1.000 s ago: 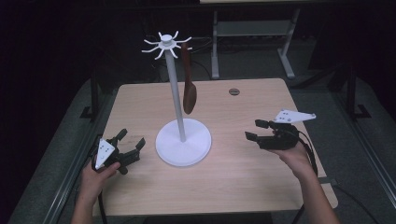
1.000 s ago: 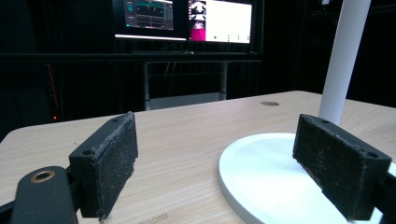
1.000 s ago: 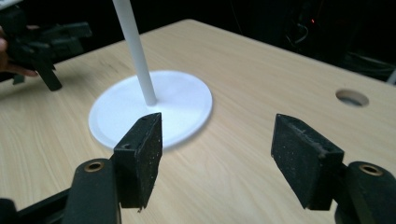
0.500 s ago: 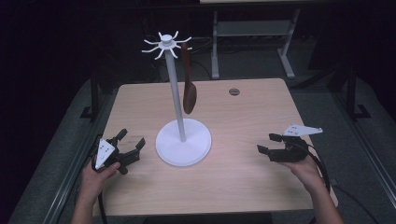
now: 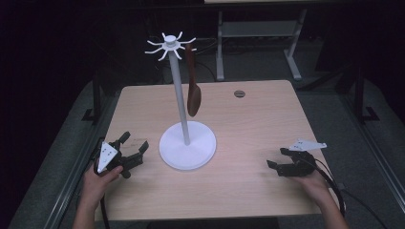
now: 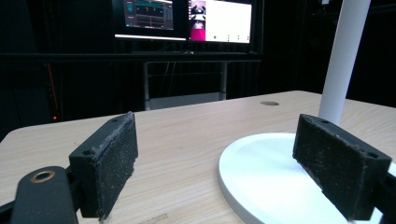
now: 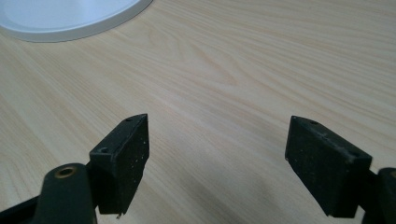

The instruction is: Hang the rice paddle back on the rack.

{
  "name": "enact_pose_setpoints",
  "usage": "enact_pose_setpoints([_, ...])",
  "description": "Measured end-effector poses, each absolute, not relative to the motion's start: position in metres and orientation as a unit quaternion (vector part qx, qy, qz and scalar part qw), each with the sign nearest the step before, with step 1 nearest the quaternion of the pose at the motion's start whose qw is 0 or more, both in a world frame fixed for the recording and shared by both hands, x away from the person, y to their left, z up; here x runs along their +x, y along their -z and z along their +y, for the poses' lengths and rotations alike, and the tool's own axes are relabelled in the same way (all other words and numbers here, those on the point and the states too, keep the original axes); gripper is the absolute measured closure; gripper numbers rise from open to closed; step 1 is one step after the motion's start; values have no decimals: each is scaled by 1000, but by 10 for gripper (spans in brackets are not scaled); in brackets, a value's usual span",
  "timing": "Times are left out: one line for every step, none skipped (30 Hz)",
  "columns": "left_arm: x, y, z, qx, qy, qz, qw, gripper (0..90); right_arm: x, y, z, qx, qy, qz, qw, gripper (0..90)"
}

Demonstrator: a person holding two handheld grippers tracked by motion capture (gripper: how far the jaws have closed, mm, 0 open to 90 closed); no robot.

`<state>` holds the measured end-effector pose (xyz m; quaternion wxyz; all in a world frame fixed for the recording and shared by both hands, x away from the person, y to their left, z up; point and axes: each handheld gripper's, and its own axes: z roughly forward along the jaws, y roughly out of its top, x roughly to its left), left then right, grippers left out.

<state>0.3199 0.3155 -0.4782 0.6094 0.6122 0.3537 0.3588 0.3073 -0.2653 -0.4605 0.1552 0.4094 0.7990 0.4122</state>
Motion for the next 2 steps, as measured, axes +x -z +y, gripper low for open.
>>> enact_pose_setpoints([320,478,316,613,-359,354,609,134,307,460,-265,410,-412,799,155,208])
enact_pose_setpoints([320,478,316,612,-359,354,609,134,307,460,-265,409,-412,799,156,207])
